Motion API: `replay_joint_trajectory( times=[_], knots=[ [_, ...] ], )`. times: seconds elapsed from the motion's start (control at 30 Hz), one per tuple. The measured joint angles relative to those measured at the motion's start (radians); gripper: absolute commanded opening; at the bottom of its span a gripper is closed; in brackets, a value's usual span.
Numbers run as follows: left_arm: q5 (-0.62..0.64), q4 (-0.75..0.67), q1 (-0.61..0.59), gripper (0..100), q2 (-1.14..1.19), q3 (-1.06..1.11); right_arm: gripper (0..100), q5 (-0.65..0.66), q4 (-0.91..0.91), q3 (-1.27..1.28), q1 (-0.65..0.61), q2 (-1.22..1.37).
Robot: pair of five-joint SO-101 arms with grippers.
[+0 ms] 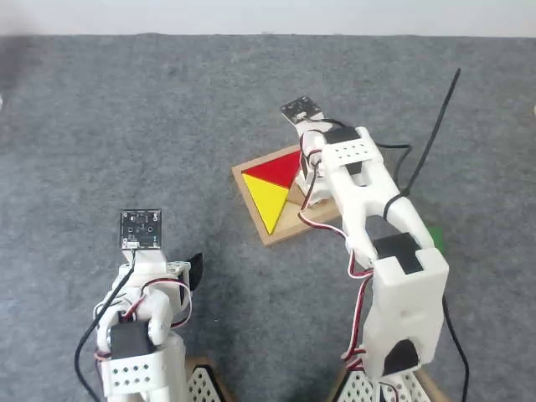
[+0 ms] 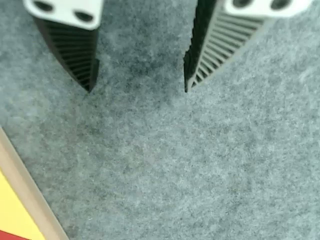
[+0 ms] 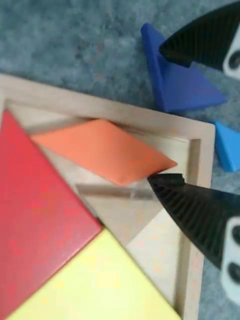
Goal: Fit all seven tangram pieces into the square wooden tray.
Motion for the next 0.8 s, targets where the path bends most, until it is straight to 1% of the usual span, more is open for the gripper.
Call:
replay_joint_trajectory(
  times=[0.27,0.53,0.8],
  knots=[
    [0.000,0.000,0.000,27,0.000,0.000,34.0,0.000,0.000,0.000,0.029,0.000],
    [0.000,0.000,0.000,27,0.000,0.000,34.0,0.000,0.000,0.000,0.031,0.000],
    [0.000,0.000,0.000,27,0.000,0.000,34.0,-0.002,0.005,0.000,0.068,-0.008]
  ],
)
